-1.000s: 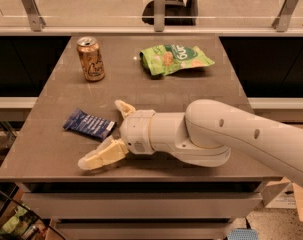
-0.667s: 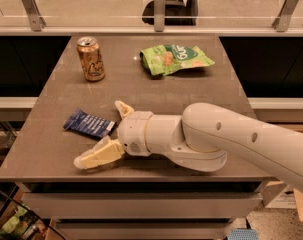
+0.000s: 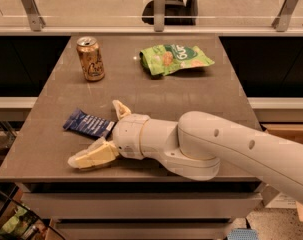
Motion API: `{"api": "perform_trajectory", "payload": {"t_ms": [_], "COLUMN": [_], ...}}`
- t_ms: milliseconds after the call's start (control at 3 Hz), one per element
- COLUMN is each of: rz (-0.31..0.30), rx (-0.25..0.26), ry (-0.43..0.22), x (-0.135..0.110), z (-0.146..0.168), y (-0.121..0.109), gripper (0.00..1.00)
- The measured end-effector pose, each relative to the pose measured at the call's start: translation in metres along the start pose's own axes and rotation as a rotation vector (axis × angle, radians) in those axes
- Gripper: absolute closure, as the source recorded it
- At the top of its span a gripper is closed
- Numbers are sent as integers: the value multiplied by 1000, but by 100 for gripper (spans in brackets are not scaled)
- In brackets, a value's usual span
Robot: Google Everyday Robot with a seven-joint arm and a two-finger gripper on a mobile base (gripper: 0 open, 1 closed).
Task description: Pick rxbar blueberry
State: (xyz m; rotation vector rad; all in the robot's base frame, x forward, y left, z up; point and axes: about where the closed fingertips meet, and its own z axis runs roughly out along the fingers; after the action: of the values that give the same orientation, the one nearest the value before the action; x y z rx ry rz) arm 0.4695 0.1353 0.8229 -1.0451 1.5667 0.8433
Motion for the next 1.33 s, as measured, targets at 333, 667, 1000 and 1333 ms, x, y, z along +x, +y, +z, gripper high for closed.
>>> {"api": "perform_trajectory", "payload": {"t_ms": [333,667,1000,1333], "rz": [-3,-6,-9,-12], "rx": [-3,-5,-8,-10], "ry": [0,0,0,0], "x": [-1,-3,-4,-5], "z": [1,2,3,4], "y": [2,3,5,6], "gripper": [18,41,65,87]}}
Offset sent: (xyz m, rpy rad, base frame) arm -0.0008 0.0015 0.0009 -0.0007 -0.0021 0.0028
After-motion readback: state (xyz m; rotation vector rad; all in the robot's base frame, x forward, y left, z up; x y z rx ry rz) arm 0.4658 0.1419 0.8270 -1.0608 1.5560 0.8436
